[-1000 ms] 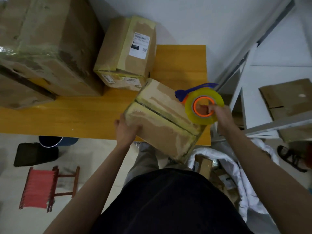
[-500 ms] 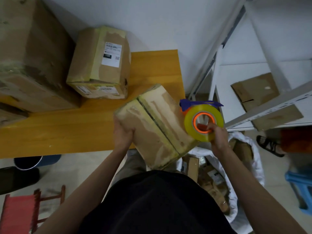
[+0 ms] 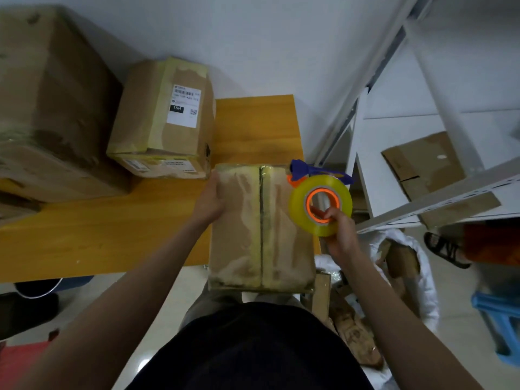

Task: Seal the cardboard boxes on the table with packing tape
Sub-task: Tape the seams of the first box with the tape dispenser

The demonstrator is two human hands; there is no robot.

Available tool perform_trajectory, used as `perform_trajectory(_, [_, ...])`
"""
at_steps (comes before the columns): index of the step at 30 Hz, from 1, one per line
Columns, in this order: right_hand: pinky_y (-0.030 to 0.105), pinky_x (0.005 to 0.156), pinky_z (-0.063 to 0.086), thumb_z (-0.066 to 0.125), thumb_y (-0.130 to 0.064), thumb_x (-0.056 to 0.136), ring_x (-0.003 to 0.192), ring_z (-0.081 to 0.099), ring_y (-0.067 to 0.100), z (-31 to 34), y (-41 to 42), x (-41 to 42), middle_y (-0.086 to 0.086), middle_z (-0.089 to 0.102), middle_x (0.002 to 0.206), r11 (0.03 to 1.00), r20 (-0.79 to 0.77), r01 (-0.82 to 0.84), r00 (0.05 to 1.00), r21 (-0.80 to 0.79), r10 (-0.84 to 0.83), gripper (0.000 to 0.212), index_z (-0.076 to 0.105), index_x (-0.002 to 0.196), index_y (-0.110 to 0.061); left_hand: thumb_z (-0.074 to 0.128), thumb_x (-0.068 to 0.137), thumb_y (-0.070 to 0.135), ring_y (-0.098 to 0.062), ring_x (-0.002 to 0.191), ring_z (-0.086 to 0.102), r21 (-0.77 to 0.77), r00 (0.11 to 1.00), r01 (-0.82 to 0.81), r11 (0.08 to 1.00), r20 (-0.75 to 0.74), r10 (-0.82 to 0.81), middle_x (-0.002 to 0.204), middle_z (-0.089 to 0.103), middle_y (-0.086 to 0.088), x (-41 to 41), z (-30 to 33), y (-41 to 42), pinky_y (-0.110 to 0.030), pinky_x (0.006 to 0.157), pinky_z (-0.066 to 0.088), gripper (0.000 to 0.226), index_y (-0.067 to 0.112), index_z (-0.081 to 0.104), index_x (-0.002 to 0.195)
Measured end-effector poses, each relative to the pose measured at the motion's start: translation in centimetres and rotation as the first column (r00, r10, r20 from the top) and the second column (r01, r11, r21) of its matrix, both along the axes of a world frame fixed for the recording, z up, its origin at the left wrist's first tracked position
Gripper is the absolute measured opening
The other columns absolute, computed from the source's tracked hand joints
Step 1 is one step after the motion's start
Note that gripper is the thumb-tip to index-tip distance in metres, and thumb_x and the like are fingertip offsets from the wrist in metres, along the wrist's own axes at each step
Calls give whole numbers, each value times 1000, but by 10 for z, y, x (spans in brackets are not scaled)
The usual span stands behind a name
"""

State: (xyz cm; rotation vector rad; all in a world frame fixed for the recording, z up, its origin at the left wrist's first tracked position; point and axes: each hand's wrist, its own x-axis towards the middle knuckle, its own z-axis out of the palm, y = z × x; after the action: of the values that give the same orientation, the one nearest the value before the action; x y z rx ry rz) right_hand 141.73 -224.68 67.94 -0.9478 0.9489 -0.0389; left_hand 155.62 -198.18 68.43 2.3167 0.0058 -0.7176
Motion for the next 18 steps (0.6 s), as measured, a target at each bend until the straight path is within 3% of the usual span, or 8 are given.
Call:
perform_trajectory(3, [40, 75, 54, 65, -9, 64, 102, 60, 34, -7, 9, -11, 22, 64, 108, 999, -8, -36, 999, 41, 36, 46, 67, 110, -5, 41, 95, -1, -30, 145, 32, -7, 997, 78, 997, -9, -78, 167, 15, -5, 15, 1, 10, -49, 110, 41, 78, 19, 4, 161])
perform_trajectory(7, [42, 80, 58, 58, 5, 82, 106, 65, 34, -9, 12, -13, 25, 69, 116, 998, -7, -47, 999, -38, 46, 40, 68, 121, 3, 48, 95, 0, -32, 141, 39, 74, 994, 103, 992, 34, -106, 164, 25, -6, 13, -1, 16, -46, 107, 43, 77, 18, 13, 161])
perform_trajectory(11, [46, 86, 59, 60, 7, 89, 111, 67, 36, 2, 9, 1, 24, 69, 119, 976, 103, -89, 989, -198, 111, 41, 62, 130, -1, 63, 95, 24, -34, 138, 41, 258, 932, 122, 958, 303, -200, 151, 46, -11, 6, 10, 4, -50, 112, 34, 60, 14, 40, 150])
perform_trajectory(14, [48, 87, 59, 65, 5, 90, 107, 70, 31, 19, 9, 16, 16, 72, 118, 923, 158, -139, 965, -360, 207, 50, 56, 137, -10, 53, 102, 33, -21, 120, 59, 2, 936, 41, 999, 349, -39, 128, 66, -5, 3, 38, -13, -36, 99, 45, 35, 13, 65, 127])
perform_trajectory(16, [46, 88, 58, 71, 1, 88, 107, 71, 26, 27, 11, 24, 8, 73, 118, 894, 167, -163, 953, -418, 252, 58, 53, 140, -18, 49, 104, 38, -12, 102, 64, -217, 978, -65, 974, 181, 106, 110, 71, -1, 4, 61, -20, -29, 84, 49, 34, 14, 71, 112])
perform_trajectory(18, [44, 89, 57, 77, -6, 87, 108, 70, 22, 33, 16, 29, 2, 72, 120, 863, 178, -195, 935, -466, 308, 64, 50, 142, -23, 46, 104, 43, -8, 94, 66, -354, 983, -163, 921, 20, 182, 103, 72, 4, 7, 77, -22, -26, 81, 51, 37, 17, 71, 111])
